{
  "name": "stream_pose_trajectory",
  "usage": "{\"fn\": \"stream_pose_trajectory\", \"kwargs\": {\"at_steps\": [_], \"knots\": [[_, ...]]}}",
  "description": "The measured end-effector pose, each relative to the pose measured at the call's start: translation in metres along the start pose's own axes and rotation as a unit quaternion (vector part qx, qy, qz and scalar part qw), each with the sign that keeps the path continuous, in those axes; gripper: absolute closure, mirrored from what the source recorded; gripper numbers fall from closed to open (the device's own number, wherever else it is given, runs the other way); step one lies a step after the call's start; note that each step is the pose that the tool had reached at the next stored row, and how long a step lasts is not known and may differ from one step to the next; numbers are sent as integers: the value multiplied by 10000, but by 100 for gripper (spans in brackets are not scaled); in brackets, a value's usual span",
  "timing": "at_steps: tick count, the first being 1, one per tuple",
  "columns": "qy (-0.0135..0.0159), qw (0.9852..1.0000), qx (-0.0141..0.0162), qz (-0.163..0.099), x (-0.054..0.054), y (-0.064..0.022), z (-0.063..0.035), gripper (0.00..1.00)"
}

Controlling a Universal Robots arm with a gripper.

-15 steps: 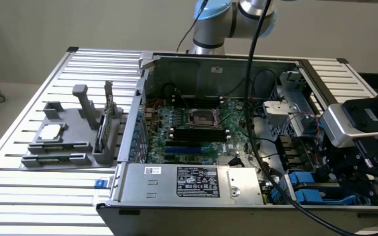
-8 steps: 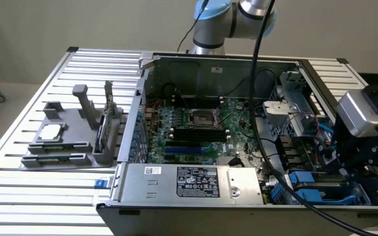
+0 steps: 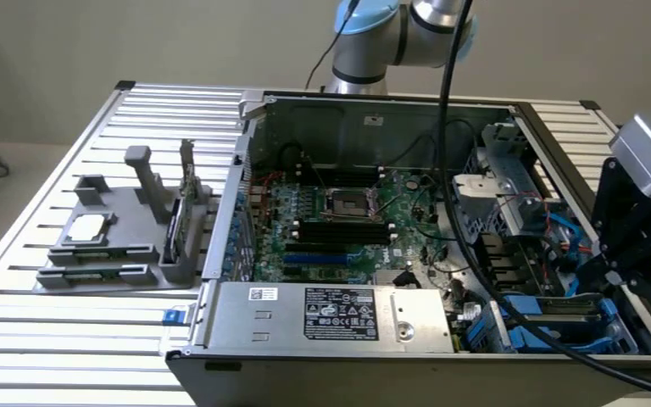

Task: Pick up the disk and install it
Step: 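Insert the first disk wire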

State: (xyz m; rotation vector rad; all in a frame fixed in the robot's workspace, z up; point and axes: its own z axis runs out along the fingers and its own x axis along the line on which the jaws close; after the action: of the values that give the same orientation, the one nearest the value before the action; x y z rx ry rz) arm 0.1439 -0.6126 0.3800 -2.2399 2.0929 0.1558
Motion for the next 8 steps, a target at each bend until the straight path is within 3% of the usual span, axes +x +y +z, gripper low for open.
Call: {"fn": "stream_pose_trajectory", "kwargs": {"at_steps": [8], "knots": [[1, 10000, 0, 0, -1, 0, -2, 89]]}}
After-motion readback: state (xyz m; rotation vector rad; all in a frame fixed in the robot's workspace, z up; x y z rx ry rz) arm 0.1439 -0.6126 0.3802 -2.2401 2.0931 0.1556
